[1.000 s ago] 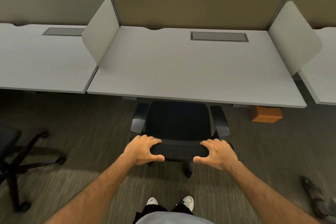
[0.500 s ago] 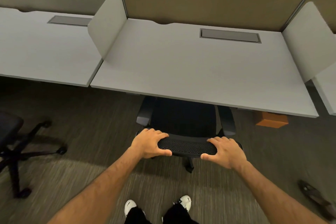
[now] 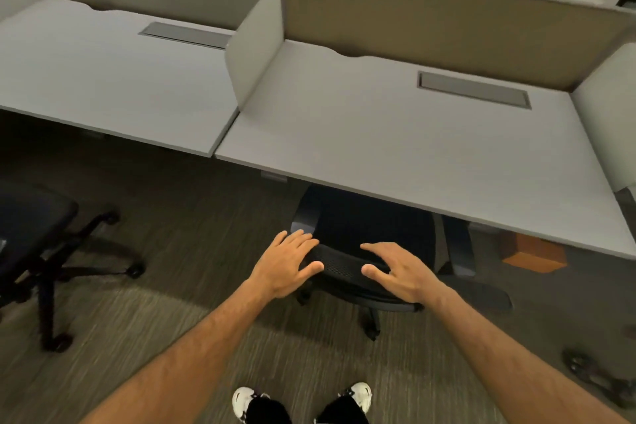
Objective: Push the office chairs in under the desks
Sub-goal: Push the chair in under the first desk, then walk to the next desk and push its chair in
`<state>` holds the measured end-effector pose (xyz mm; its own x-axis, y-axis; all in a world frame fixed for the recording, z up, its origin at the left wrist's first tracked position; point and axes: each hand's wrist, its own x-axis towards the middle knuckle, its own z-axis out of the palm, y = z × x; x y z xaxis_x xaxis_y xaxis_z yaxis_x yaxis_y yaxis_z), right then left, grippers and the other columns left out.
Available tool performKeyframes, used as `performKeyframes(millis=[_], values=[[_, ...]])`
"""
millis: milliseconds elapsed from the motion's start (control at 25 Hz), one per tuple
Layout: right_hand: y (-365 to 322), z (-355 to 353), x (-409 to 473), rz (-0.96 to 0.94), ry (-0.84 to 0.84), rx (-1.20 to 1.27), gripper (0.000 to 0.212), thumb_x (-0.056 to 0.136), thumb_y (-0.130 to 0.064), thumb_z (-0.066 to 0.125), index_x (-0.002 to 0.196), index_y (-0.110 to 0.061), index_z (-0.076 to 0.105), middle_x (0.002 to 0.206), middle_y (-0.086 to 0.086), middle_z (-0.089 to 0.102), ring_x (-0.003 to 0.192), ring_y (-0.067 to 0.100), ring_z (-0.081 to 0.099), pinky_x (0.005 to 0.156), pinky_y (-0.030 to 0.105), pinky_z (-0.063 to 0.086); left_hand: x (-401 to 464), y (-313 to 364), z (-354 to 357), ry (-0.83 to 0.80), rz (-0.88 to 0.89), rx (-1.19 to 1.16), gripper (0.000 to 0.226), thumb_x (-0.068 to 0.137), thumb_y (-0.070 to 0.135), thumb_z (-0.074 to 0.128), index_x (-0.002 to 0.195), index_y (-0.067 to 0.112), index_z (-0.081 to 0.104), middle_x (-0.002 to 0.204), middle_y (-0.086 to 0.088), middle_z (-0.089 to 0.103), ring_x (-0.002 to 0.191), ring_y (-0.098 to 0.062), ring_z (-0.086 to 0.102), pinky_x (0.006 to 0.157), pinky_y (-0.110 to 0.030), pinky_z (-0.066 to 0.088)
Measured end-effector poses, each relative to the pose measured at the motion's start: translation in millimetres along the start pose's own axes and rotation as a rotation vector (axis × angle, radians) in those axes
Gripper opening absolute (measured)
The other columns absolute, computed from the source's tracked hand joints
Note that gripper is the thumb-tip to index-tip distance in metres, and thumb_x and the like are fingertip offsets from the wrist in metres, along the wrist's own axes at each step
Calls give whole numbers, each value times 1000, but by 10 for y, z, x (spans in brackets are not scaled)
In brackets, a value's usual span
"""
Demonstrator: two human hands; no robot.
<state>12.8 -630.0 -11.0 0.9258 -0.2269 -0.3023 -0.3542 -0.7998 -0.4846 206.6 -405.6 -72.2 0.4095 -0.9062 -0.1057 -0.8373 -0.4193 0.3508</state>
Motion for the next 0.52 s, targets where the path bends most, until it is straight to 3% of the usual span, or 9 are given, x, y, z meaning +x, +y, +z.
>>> performKeyframes(millis=[200,520], values=[[-1275,279,729,-189,-54,-48,73,94,-72,31,154,-31,38,153,-2,46,140,13,38,112,31,34,-995,-1026,-483,142,-255,-22,76,98,74,20,156,28,37,162,5,36,153,-10,19,123,-32,0],[-3614,1092,1935,-553,-191,81,77,90,-84,26,153,-41,34,153,-12,44,140,1,34,116,31,31,-2803,-2296,-1191,431,-675,-110,69,100,65,37,153,21,43,159,1,42,151,-15,28,123,-37,11]])
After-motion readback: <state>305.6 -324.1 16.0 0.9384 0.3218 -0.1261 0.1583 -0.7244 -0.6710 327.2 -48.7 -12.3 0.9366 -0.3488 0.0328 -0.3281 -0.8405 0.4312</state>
